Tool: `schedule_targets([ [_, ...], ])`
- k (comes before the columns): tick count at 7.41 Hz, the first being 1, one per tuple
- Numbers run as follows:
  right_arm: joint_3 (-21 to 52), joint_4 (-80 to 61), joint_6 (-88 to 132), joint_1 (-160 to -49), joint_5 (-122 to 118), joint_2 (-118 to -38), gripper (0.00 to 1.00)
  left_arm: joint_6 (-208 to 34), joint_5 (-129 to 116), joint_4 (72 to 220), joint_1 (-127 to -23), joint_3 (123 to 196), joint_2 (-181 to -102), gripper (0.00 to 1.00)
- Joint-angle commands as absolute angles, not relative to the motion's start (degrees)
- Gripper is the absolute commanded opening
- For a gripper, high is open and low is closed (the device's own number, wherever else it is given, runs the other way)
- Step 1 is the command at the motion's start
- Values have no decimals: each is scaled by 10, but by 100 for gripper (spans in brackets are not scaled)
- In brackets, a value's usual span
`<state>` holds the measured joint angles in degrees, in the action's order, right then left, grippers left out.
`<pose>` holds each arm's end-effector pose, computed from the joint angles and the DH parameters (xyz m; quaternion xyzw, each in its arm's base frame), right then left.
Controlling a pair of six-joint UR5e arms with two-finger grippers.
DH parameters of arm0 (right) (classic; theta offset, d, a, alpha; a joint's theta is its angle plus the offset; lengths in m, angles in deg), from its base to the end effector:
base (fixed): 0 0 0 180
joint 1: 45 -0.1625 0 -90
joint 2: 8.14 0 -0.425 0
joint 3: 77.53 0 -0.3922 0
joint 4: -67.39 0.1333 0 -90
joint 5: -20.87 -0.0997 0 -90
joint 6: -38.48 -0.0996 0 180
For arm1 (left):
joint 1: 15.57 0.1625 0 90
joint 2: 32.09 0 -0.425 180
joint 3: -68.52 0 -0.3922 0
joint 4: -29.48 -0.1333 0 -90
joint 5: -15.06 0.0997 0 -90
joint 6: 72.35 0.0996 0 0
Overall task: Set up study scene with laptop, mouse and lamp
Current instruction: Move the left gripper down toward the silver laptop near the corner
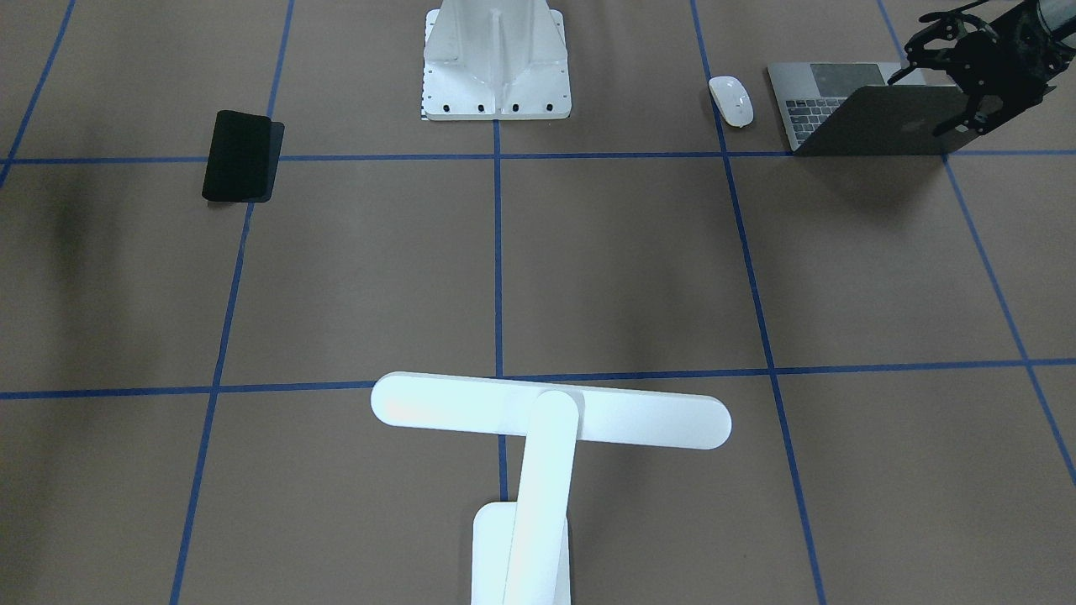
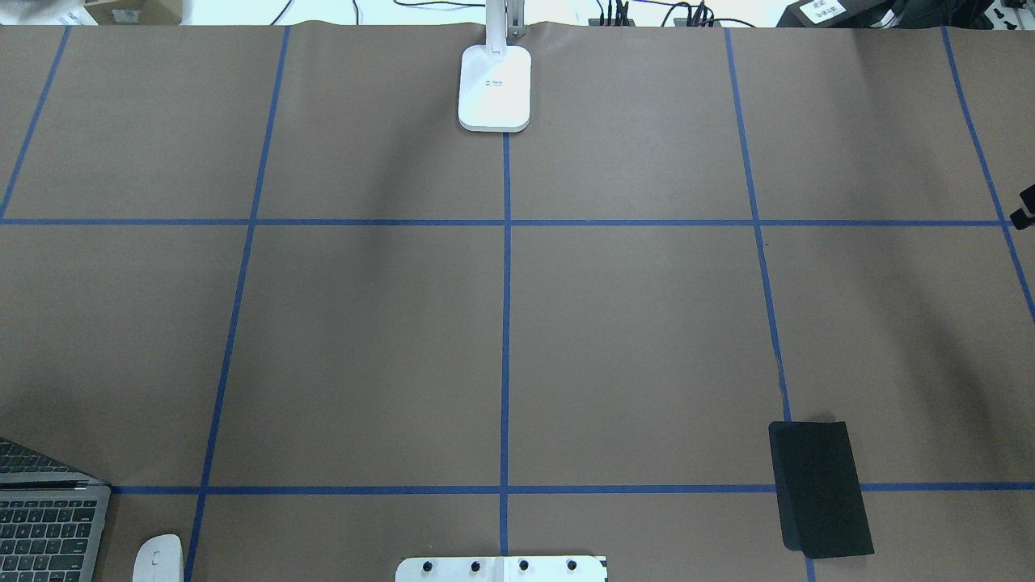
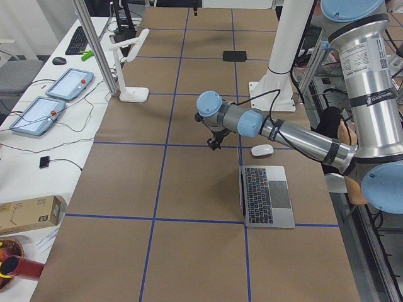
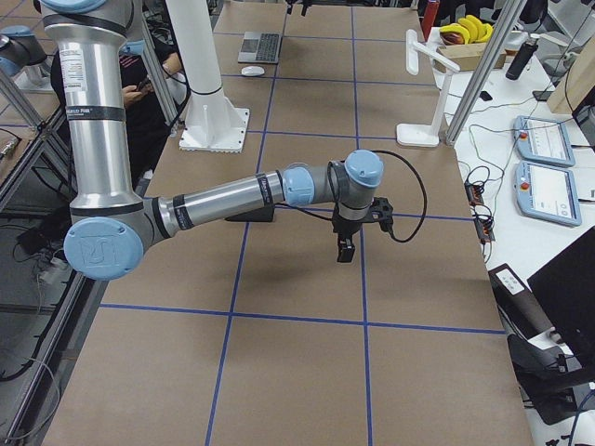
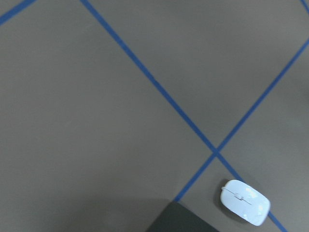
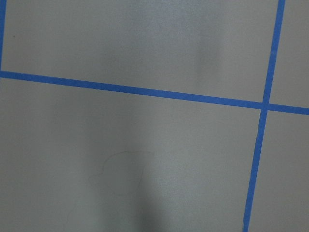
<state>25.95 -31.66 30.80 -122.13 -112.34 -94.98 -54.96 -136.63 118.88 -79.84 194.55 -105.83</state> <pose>-0.0496 -0.5094 0.5333 -0.0050 -0.3725 -0.0663 0.9257 0.1151 -0.3439 0.4497 0.1058 0.5146 0.3905 0.7560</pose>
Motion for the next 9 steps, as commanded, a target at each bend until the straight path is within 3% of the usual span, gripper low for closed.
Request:
schedule_targets([
  [1, 258, -317, 309, -1221, -1122, -950, 100, -549, -1359, 1252, -778, 1943, -1057, 100],
  [9, 256, -316, 311, -1221, -1121, -950, 100, -473, -1306, 1286, -714, 1946, -1000, 99],
])
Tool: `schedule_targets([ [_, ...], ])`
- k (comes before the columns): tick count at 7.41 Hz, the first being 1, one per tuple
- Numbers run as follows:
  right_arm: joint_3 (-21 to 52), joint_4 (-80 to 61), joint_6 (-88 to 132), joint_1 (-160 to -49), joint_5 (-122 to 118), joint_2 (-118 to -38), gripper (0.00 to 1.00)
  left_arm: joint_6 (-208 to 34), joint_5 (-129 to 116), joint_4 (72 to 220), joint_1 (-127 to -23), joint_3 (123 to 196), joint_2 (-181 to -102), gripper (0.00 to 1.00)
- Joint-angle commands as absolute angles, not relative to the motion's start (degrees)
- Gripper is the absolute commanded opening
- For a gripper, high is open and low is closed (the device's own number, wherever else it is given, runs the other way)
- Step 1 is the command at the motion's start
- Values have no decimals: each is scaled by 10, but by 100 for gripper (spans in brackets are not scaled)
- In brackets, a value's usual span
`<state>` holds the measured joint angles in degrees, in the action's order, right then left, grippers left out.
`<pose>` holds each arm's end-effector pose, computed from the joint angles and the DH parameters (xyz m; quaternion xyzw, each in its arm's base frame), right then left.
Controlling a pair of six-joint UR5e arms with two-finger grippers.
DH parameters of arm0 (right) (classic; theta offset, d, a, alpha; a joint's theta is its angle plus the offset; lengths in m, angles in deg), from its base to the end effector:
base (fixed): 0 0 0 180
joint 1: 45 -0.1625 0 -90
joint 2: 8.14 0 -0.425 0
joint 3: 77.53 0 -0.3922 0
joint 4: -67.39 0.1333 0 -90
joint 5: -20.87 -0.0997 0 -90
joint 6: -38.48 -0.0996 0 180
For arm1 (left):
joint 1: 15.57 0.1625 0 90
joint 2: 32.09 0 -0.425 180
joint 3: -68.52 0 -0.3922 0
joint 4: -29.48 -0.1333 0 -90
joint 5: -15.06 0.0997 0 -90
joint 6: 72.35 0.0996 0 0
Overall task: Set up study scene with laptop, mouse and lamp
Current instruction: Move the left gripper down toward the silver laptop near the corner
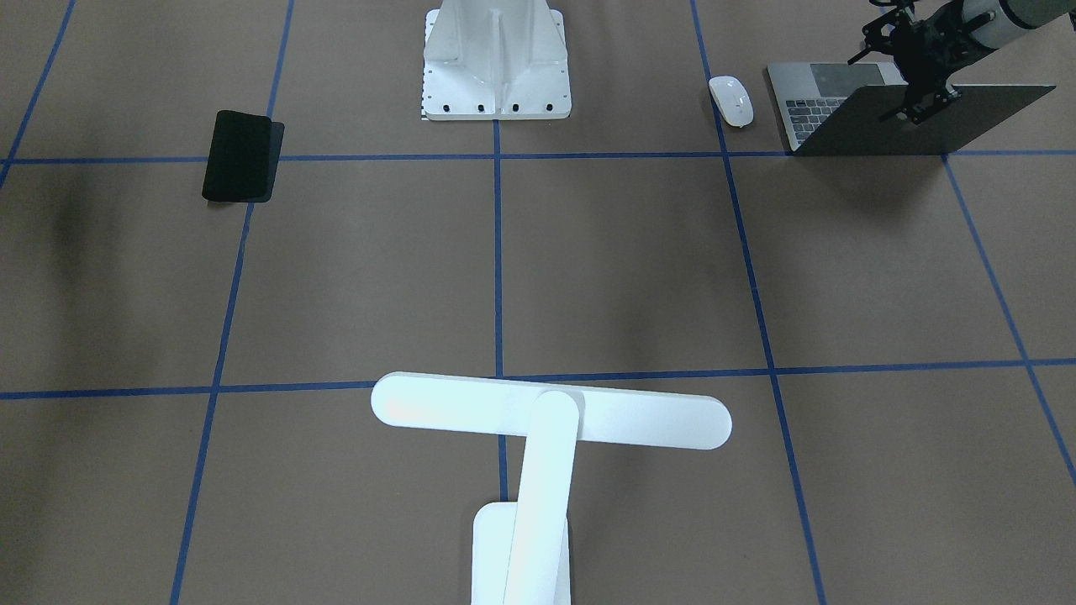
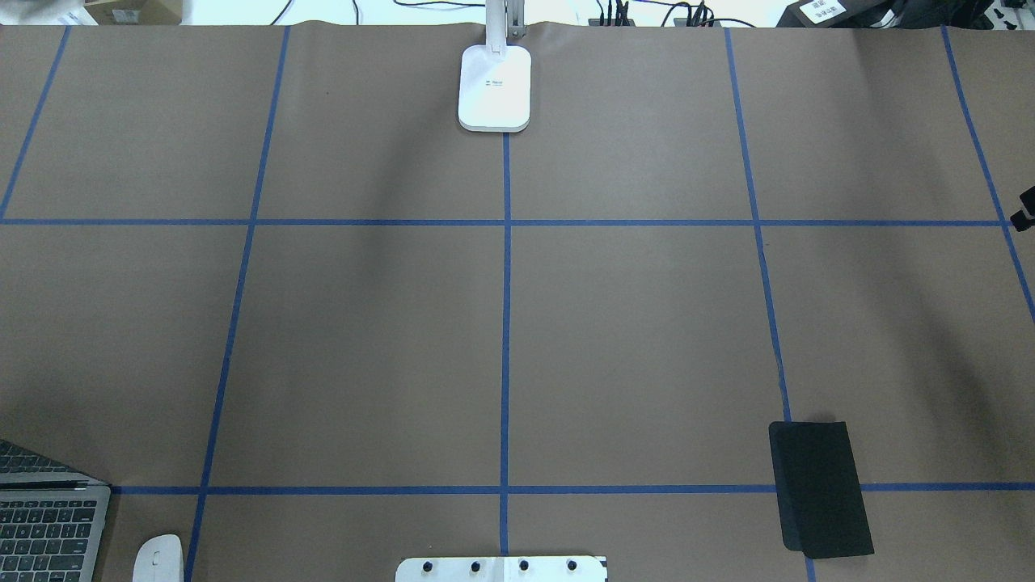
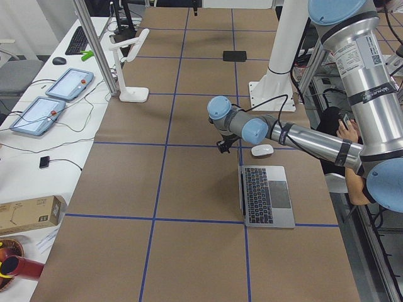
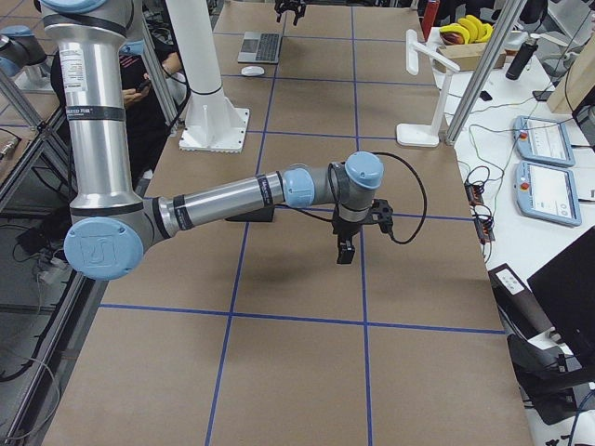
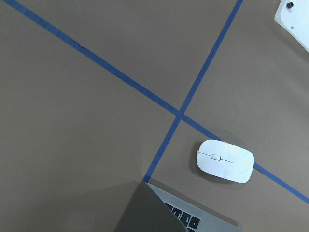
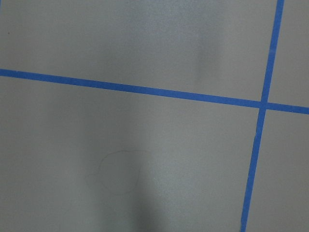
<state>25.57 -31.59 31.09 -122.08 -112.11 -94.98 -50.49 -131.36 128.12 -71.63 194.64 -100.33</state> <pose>-0.0499 -0.5098 0.5367 -0.0063 -0.3703 -0.0680 0.9264 0.1457 -0.3066 0.4717 0.1260 0.4791 0.4874 0.7191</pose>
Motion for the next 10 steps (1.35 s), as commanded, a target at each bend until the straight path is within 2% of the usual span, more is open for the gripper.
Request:
schedule_targets([
  [1, 256, -316, 312, -1221, -1121, -950, 100, -467, -1276, 1288, -713, 1946, -1000, 99],
  [5, 256, -317, 313, -1221, -1121, -950, 100, -456, -1264, 1296, -680, 1947, -983, 96],
  [6, 256, -316, 313, -1221, -1121, -950, 100, -456, -1264, 1296, -674, 1947, -983, 93],
  [8, 257, -316, 313, -1221, -1121, -950, 100, -420, -1238, 1301, -674, 1946, -987, 72],
  [10, 256, -316, 314, -1221, -1121, -951, 100, -393, -1227, 1301, -674, 1949, -986, 71],
])
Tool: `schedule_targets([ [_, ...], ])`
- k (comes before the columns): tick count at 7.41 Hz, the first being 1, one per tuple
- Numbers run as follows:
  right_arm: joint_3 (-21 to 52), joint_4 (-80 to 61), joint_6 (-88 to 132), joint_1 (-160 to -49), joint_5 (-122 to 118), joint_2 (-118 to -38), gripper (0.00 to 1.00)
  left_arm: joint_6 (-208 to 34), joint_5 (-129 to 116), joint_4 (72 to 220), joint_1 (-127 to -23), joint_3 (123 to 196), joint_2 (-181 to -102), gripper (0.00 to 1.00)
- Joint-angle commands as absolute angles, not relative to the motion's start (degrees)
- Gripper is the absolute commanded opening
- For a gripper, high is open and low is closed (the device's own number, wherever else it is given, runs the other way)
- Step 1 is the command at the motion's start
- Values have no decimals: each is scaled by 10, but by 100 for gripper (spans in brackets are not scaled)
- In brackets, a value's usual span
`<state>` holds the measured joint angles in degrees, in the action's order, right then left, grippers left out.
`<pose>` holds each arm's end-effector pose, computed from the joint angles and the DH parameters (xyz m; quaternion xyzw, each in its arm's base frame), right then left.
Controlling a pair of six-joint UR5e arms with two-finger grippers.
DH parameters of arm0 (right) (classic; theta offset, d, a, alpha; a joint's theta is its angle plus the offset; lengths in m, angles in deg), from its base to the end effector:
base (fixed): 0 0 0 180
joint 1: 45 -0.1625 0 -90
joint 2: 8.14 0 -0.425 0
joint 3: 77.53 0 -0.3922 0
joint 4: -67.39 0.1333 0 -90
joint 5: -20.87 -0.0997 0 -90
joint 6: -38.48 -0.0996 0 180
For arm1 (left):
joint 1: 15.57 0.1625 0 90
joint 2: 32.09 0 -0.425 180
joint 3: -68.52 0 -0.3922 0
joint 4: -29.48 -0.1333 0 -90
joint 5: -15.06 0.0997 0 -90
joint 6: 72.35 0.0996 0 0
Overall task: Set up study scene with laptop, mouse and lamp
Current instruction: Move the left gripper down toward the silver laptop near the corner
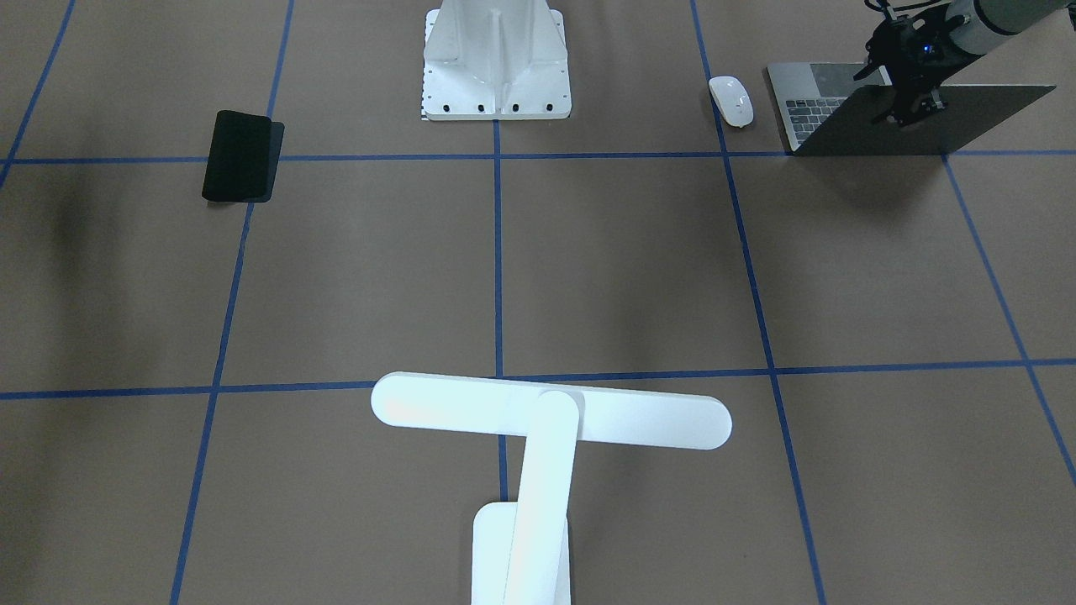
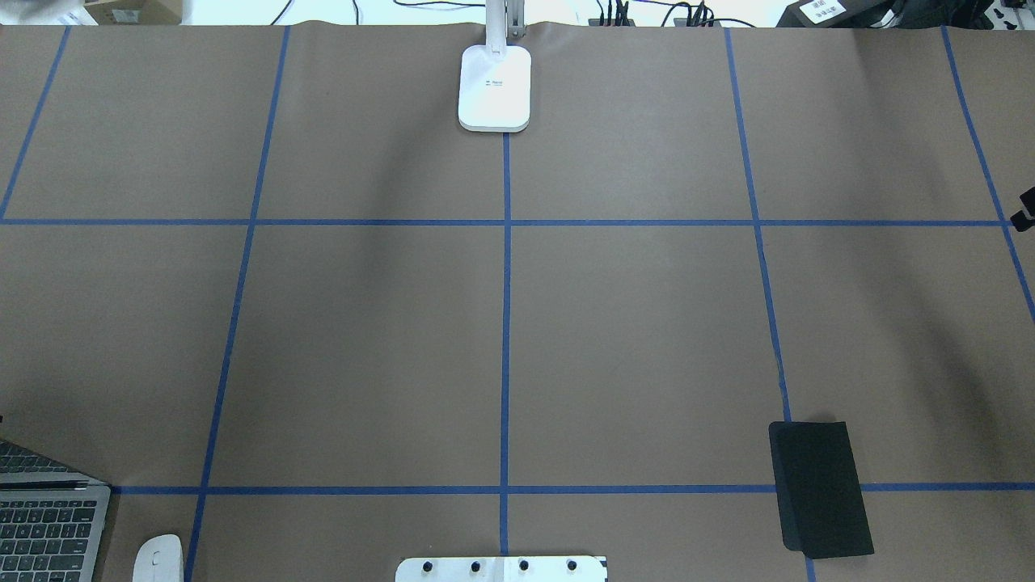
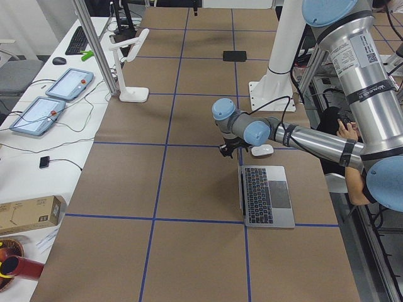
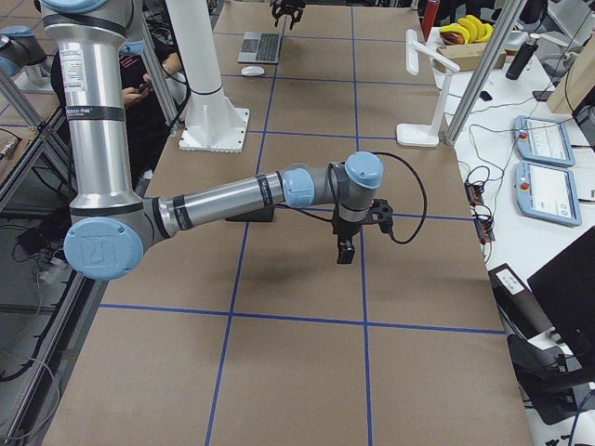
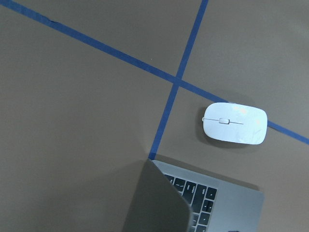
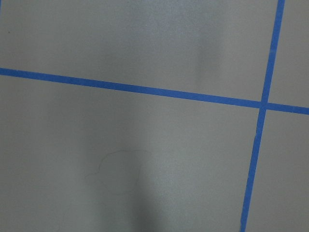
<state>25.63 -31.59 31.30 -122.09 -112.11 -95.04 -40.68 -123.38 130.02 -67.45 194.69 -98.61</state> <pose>-0.0497 -0.5094 0.5367 -0.0056 -0.3703 -0.0696 0.9263 0.1581 -0.2967 0.4875 0.1607 0.4115 0.5788 0.6854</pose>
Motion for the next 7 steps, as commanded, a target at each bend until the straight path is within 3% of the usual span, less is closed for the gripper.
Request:
schedule_targets([
  [1, 256, -316, 312, -1221, -1121, -952, 100, -392, -1227, 1301, -675, 1951, -985, 68],
  [2, 257, -316, 312, -1221, -1121, -951, 100, -391, -1227, 1301, -675, 1951, -983, 64],
  [5, 256, -316, 312, -1221, -1121, -951, 100, -391, -1226, 1301, -674, 1950, -983, 31],
  [7, 256, -317, 312, -1221, -1121, -952, 100, -390, -1225, 1302, -674, 1951, -984, 23],
])
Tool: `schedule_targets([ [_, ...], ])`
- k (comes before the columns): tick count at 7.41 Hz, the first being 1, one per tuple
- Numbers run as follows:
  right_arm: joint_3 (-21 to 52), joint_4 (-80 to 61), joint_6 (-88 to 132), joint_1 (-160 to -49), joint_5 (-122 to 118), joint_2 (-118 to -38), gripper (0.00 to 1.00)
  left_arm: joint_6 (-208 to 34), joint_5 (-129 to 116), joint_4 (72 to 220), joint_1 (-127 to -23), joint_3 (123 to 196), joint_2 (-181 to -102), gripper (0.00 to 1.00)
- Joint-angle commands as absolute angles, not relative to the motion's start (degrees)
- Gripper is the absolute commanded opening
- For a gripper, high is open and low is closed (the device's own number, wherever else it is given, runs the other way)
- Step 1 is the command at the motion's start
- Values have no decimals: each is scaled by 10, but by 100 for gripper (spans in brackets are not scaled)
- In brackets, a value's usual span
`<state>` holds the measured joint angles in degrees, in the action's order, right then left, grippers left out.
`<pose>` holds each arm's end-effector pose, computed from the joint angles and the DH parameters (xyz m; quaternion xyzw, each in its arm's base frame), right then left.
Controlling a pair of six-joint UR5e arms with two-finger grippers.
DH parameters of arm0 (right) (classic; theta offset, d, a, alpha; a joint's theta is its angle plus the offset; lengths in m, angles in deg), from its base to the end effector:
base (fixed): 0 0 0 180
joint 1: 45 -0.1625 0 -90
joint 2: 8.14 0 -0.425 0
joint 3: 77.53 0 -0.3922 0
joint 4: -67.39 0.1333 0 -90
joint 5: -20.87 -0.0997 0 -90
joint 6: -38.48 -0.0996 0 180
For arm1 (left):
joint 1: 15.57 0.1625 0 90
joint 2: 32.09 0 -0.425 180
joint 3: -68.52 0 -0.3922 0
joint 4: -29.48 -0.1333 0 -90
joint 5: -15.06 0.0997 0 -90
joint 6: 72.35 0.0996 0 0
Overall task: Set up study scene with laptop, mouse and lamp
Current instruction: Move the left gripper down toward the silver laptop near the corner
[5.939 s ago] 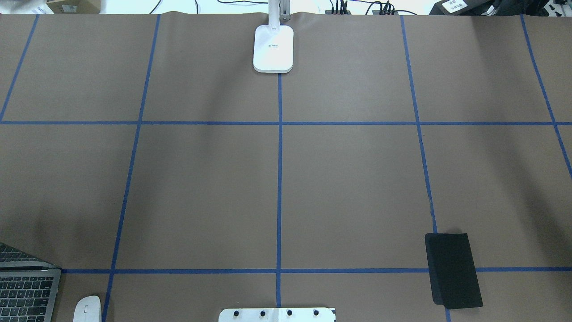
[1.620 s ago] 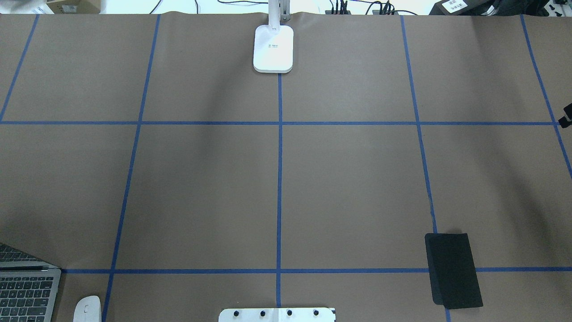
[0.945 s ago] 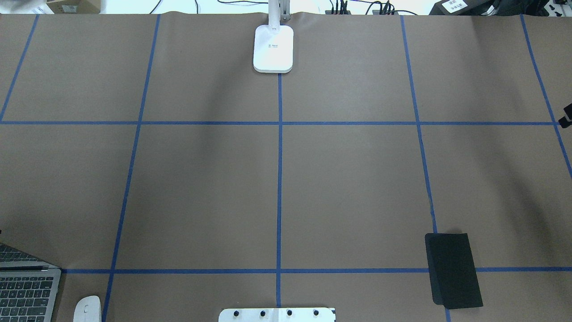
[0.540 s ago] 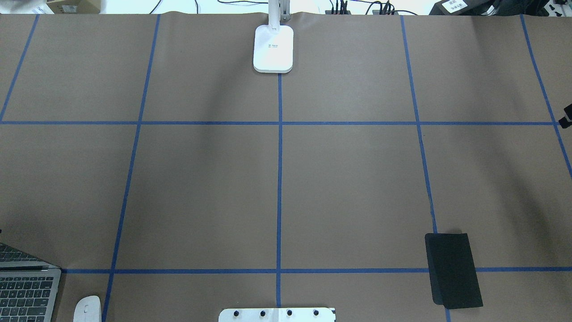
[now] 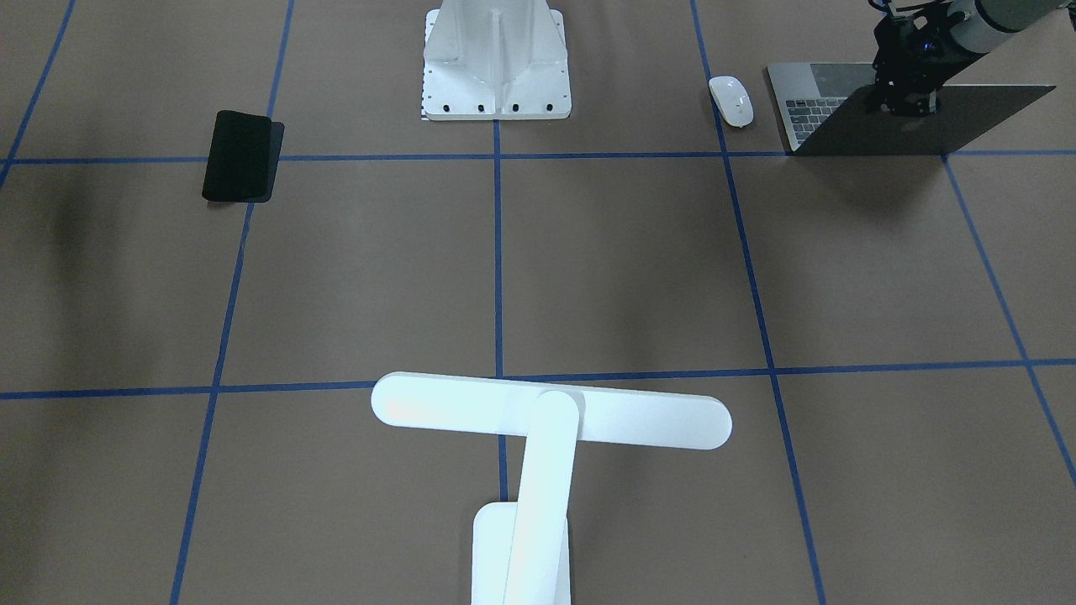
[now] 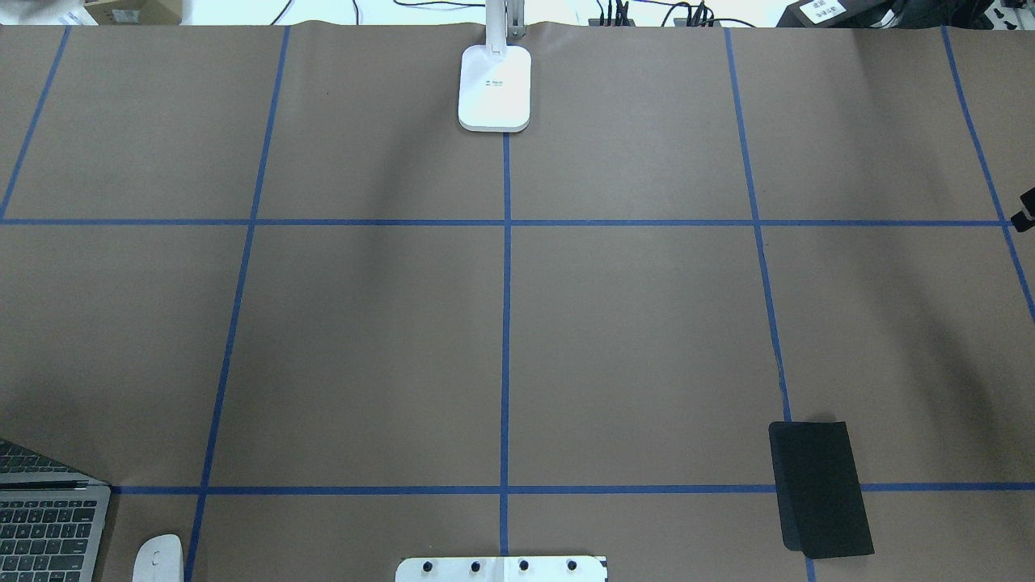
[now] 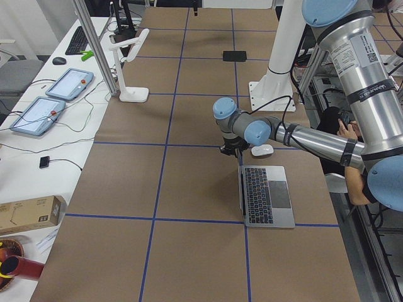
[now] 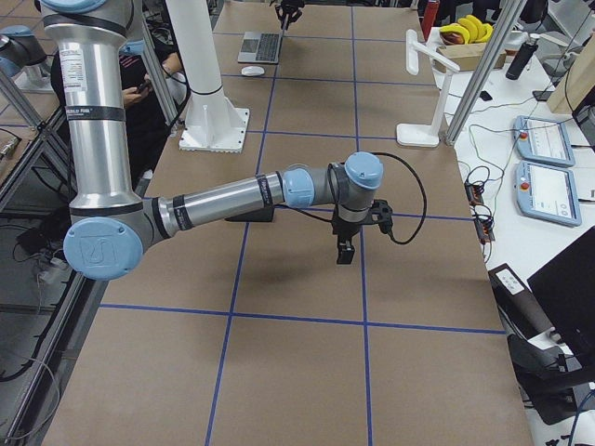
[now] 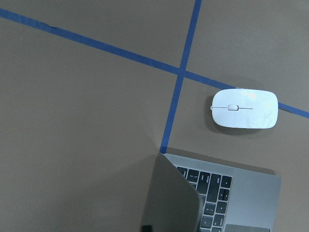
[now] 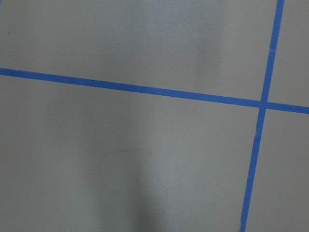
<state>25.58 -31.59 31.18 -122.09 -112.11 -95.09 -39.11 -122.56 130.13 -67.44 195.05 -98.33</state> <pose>-0.0496 -0.5091 0.5376 -0.0068 -0.3702 -0.0684 0.9264 0.1564 -0.2960 0.4868 0.1687 0.4029 0.5891 0.6798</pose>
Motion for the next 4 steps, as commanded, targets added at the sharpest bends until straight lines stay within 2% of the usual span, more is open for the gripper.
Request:
schedule_targets([
  [1, 256, -317, 311, -1221, -1121, -951, 100, -357, -1225, 1301, -677, 1951, -984, 21],
  [3, 255, -317, 313, -1221, -1121, -952, 100, -338, -1222, 1301, -681, 1951, -984, 16],
  [4, 253, -317, 314, -1221, -1121, -952, 100, -338, -1221, 1302, -682, 1951, -984, 8],
])
